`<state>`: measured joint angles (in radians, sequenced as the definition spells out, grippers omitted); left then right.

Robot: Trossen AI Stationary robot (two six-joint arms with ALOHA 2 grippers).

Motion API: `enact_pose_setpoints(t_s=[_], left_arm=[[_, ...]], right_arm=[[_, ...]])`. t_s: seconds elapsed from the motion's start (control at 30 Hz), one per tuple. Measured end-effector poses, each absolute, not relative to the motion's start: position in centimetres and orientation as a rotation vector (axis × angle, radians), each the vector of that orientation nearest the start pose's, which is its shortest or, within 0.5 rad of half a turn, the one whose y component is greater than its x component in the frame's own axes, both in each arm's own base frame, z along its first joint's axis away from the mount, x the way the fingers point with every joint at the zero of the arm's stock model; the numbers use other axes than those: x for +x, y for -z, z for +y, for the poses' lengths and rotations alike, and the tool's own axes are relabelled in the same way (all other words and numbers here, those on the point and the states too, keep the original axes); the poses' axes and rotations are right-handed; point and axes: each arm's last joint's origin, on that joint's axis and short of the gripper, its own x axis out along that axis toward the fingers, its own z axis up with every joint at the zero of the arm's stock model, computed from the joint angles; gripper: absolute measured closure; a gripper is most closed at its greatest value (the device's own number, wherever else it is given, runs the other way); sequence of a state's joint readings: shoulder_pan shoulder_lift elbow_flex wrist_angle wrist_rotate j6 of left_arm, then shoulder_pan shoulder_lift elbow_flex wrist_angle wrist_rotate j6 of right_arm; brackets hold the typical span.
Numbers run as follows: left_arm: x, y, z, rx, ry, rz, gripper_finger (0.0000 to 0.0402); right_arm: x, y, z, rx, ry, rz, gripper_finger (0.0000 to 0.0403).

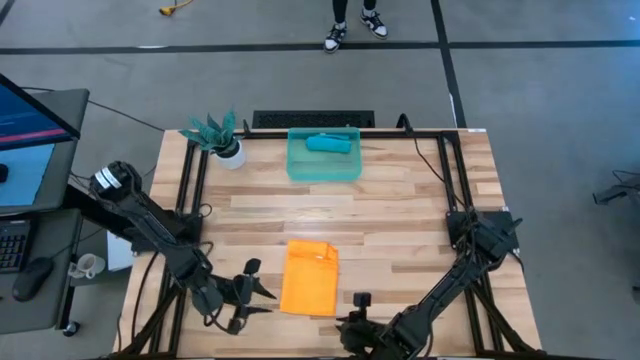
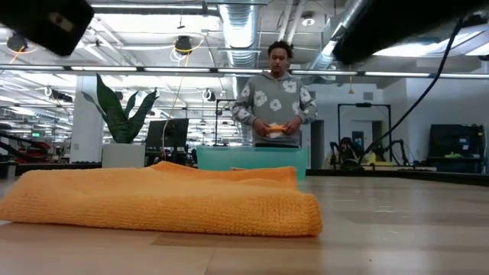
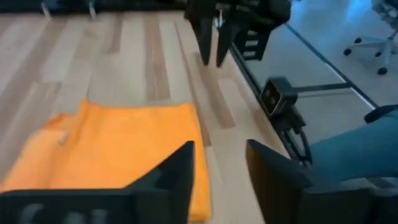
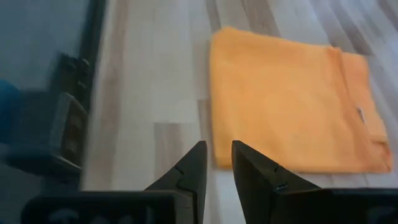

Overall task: Roll microfiber towels into tight, uniform cylinder then place into a basket
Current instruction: Roll the yellow microfiber cloth

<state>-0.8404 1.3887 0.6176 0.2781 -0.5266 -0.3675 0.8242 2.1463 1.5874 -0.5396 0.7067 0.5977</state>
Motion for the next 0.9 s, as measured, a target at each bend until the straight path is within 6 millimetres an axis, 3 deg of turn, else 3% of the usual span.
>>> enact_pose_setpoints(t_s=[0.13,0.27,0.43,0.7,0.9], left_arm=[[20.0,-17.3,-20.2,-0.063,0.236,0.470,0.0212],[20.8,-15.7,-21.0,-0.027,0.218,0.509,0.0188],[21.8,-13.9,-22.2,0.038,0.206,0.555,0.0185],[22.6,-12.6,-23.0,0.105,0.186,0.583,0.0184],[22.5,-11.9,-22.3,0.136,0.112,0.633,0.0184]], right_arm=[[32.0,-16.3,30.8,-0.179,0.121,0.803,0.0305],[32.9,-16.2,30.0,-0.153,0.071,0.865,0.0305],[33.8,-16.2,29.1,-0.189,0.042,0.885,0.0285],[34.9,-16.3,28.2,-0.249,-0.016,0.890,0.0202],[35.7,-14.2,28.2,-0.293,-0.049,0.908,0.0169]])
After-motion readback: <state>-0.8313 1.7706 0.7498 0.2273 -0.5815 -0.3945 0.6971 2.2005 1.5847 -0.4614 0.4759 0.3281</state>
